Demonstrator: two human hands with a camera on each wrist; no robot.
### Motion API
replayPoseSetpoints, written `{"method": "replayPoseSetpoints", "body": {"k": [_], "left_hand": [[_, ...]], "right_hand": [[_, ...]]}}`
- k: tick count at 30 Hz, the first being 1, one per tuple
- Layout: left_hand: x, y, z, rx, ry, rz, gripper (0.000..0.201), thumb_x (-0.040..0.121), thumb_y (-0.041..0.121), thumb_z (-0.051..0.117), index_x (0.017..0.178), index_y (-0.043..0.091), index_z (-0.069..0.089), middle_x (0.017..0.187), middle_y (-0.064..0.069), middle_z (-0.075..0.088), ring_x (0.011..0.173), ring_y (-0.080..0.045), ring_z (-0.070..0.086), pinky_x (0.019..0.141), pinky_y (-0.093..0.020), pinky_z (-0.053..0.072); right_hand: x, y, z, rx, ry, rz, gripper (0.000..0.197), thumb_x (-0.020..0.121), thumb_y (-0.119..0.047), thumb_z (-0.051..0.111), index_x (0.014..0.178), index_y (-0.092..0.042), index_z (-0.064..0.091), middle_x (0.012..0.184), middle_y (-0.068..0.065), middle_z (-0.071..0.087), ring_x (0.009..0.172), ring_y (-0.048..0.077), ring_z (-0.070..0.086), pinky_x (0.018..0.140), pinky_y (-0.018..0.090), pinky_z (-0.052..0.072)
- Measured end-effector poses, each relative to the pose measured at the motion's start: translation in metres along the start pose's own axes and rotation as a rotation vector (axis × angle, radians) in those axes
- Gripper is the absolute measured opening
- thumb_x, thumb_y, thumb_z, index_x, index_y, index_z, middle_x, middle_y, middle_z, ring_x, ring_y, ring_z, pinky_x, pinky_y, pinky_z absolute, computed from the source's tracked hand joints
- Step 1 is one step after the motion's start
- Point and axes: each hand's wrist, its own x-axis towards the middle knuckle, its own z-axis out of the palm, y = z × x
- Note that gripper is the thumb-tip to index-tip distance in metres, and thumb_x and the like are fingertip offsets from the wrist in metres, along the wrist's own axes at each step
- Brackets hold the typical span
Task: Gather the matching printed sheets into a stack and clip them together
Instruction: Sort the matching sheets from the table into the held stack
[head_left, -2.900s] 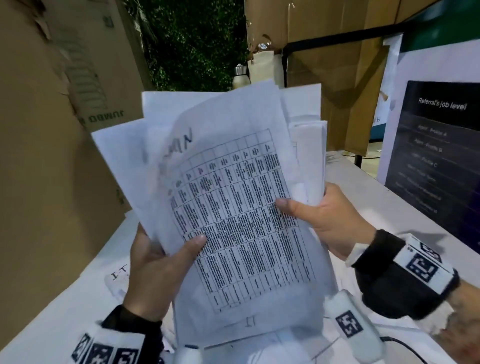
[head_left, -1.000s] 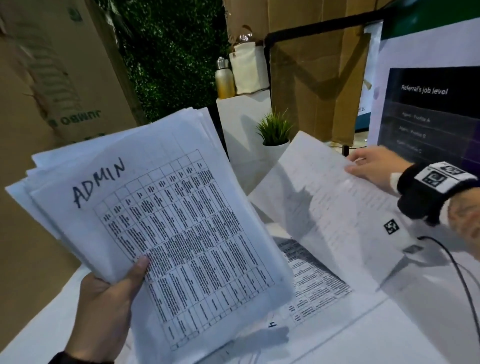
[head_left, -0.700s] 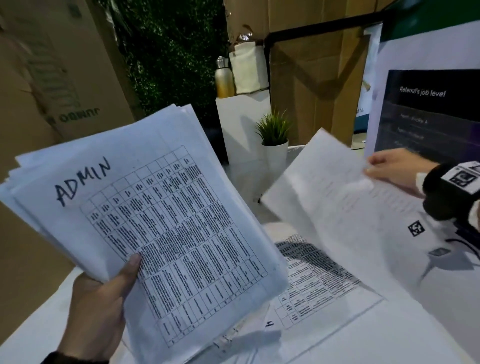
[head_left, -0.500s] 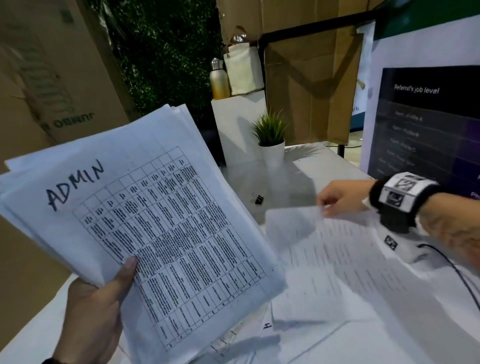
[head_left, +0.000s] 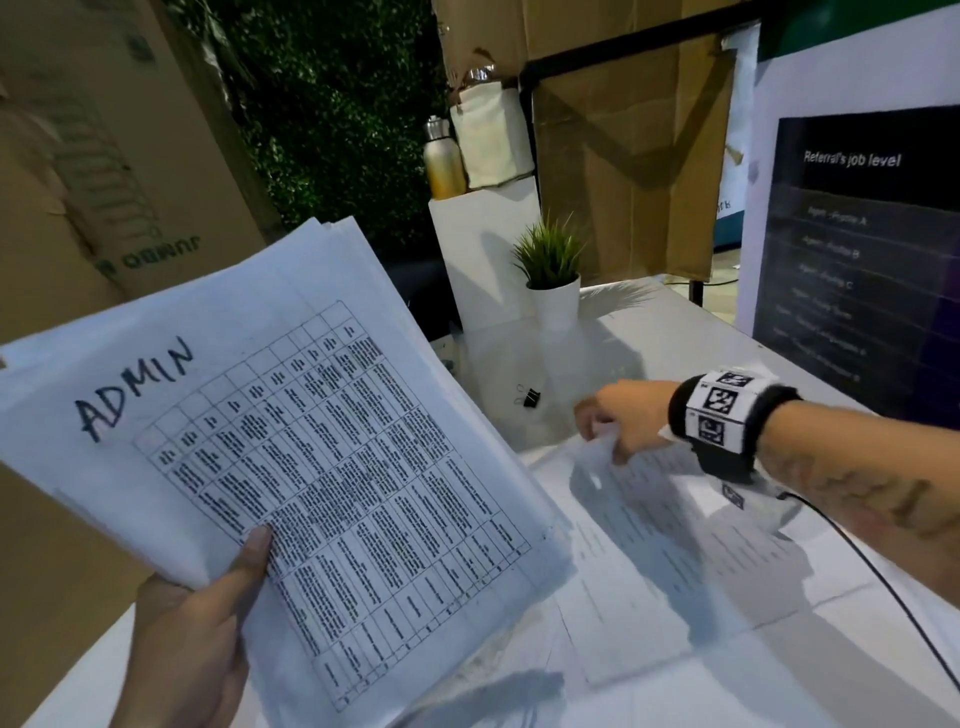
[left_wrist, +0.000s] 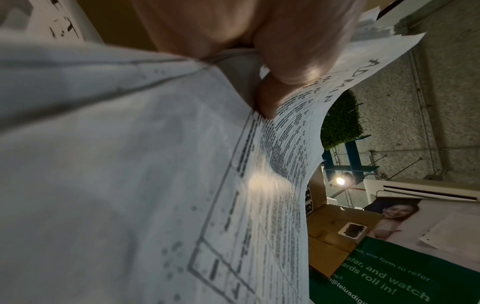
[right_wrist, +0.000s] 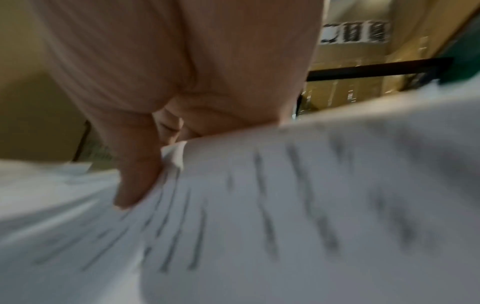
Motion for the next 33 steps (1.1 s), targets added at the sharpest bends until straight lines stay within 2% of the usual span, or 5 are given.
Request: {"method": "replayPoseSetpoints", "body": {"k": [3,10,19,25,33], "left_hand": [[-0.010,0.006,0.010,-0.036,0.054,0.054,0.028,0.094,0.017,0.060,0.078,0.016,0.082,0.071,0.015,0.079,0.068,-0.006,0.076,0.053,-0.019,0.060],[-0.020,0.015,0.040,-0.133,0.085,0.104,0.019,0.093,0.000,0.060,0.103,0.012,0.070,0.097,0.005,0.080,0.077,-0.008,0.077,0.062,-0.020,0.061],[-0.019,0.025,0.090,-0.133,-0.043,-0.030,0.014,0.090,0.008,0.067,0.098,-0.003,0.070,0.087,-0.014,0.076,0.084,-0.031,0.072,0.064,-0.030,0.059],[-0.010,0.045,0.120,-0.156,-0.134,-0.050,0.030,0.094,0.011,0.063,0.119,-0.006,0.065,0.117,-0.028,0.069,0.099,-0.037,0.067,0.098,-0.059,0.052],[-0.018,0.053,0.115,-0.128,-0.127,0.150,0.017,0.093,0.004,0.062,0.101,0.014,0.073,0.094,0.003,0.082,0.088,-0.013,0.076,0.072,-0.027,0.061]], "right_hand": [[-0.034,0.008,-0.031,0.165,0.142,0.081,0.057,0.078,-0.013,0.076,0.129,-0.026,0.053,0.127,-0.015,0.052,0.113,0.011,0.053,0.099,0.037,0.045],[-0.114,0.033,-0.074,0.613,0.535,0.122,0.010,0.086,-0.023,0.070,0.088,-0.013,0.068,0.085,0.009,0.073,0.079,0.027,0.069,0.071,0.035,0.052],[-0.104,0.017,-0.031,1.279,0.916,-0.030,0.066,0.033,-0.069,0.083,0.086,-0.032,0.071,0.098,-0.007,0.077,0.090,0.019,0.074,0.081,0.043,0.058],[-0.088,-0.046,0.000,1.542,0.802,-0.170,0.012,0.091,-0.021,0.057,0.101,-0.021,0.062,0.089,-0.005,0.078,0.082,0.014,0.074,0.068,0.030,0.061],[-0.102,-0.078,0.013,1.394,0.709,-0.129,0.050,0.084,-0.064,0.041,0.100,-0.024,0.067,0.089,0.004,0.078,0.077,0.019,0.075,0.065,0.037,0.061]]}}
